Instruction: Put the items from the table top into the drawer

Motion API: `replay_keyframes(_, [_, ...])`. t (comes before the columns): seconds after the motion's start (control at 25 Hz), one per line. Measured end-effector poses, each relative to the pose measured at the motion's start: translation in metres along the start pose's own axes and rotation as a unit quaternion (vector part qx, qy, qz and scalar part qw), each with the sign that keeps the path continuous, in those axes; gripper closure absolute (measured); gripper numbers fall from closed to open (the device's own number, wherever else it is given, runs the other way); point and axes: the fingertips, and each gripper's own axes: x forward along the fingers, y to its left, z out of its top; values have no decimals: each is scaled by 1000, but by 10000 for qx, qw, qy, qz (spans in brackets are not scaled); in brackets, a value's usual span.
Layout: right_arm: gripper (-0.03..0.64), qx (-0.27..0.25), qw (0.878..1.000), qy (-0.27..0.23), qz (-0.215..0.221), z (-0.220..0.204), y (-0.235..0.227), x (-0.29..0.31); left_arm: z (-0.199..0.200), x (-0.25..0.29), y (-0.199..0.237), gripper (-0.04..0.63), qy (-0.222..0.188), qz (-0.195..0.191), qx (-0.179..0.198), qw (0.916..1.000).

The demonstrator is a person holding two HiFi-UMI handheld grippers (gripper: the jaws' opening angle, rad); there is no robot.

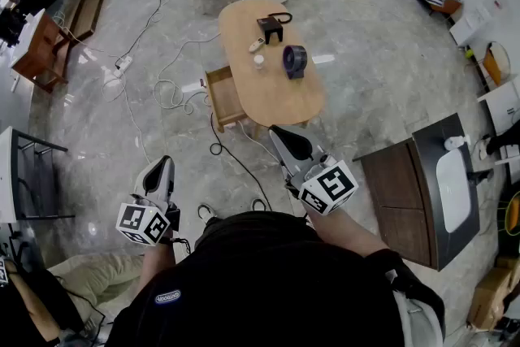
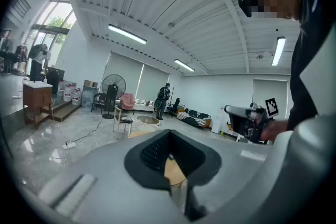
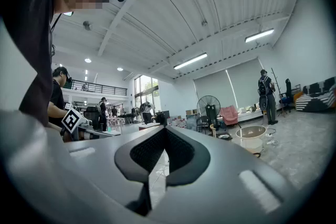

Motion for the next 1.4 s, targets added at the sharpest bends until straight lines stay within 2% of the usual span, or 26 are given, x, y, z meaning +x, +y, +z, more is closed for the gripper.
replay_keyframes(0.56, [588, 29, 10000, 7, 88, -3, -11, 25, 5, 9, 21, 594, 9, 156, 18, 9999])
replay_keyframes(0.8, [588, 18, 9999, -129, 100, 2, -16, 33, 10, 8, 28, 594, -84, 259, 46, 9996])
replay_keyframes(1.08, [586, -8, 9992, -174, 357, 2, -9, 48, 22, 7, 40, 594, -311, 398, 60, 9987])
replay_keyframes(1.2, [522, -5, 9990, -156, 408, 1, -10, 55, 25, 9, 41, 594, -385, 433, 80, 9983])
replay_keyframes(1.4, [511, 62, 9989, -199, 424, 2, -18, 65, 32, 12, 45, 594, -388, 500, 127, 9979])
